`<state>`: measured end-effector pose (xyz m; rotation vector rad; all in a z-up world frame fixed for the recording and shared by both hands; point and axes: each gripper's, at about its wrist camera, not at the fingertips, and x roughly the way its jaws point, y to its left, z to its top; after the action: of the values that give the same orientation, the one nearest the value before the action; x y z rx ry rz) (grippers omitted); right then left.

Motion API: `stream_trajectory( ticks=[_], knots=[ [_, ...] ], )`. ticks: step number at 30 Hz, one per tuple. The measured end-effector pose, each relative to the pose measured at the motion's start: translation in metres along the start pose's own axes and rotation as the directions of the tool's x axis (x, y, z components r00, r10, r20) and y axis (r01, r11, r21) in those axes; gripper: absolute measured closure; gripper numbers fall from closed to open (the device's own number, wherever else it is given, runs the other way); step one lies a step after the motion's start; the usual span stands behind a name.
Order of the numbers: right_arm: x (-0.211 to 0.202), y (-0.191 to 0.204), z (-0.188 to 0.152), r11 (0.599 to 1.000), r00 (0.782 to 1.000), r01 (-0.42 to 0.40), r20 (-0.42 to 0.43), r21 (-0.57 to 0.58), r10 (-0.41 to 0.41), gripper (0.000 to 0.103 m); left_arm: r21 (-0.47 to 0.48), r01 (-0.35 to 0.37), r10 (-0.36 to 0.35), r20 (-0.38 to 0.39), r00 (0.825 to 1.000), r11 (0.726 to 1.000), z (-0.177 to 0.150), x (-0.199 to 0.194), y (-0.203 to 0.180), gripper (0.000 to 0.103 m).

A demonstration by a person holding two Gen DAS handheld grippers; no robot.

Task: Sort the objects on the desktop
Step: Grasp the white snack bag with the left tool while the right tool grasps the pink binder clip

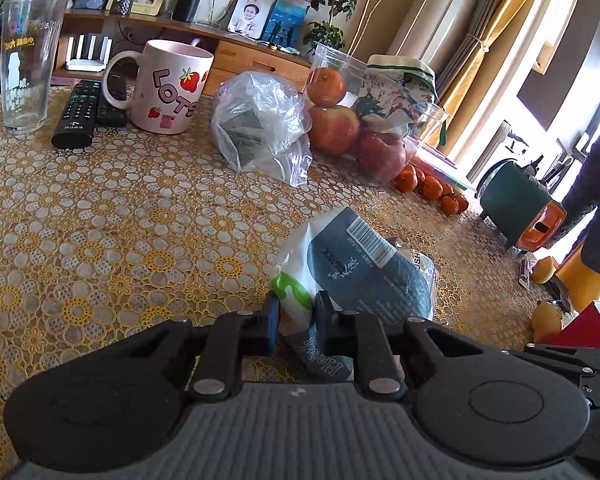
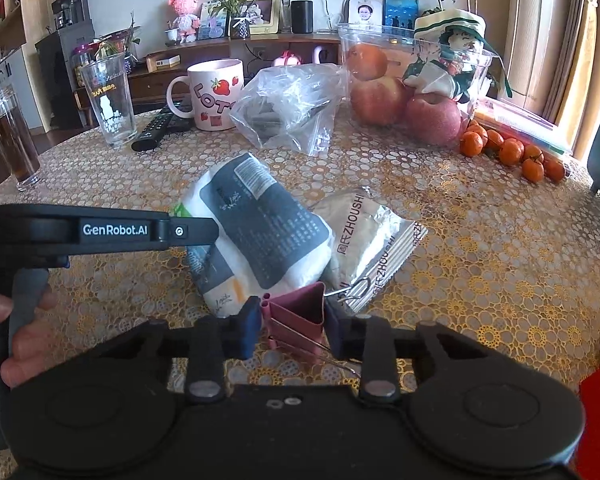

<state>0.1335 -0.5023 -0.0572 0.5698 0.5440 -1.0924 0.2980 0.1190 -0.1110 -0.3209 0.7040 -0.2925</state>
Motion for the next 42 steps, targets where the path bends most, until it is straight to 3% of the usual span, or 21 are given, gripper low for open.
stream_trajectory(
  ticks=[13, 26, 42],
  knots=[
    [-0.035, -0.009, -0.014, 0.999, 0.999, 0.042, 0.004, 0.032, -0.042, 0.074, -0.065, -0.004, 0.008, 0.053, 0.999, 0.998, -0.018, -0.051, -0.008, 0.093],
    [-0.079, -0.014, -0.031, 0.996, 0.998, 0.060, 0.025, 0.063, -0.061, 0.074, -0.152, 0.026, -0.018, 0.053, 0.998, 0.988, -0.053, -0.099, -0.025, 0.094],
    [-0.146, -0.023, -0.041, 0.994, 0.990, 0.077, 0.111, 0.072, -0.084, 0.074, -0.125, 0.064, -0.051, 0.106, 0.993, 0.990, -0.056, -0.147, -0.060, 0.094]
  ],
)
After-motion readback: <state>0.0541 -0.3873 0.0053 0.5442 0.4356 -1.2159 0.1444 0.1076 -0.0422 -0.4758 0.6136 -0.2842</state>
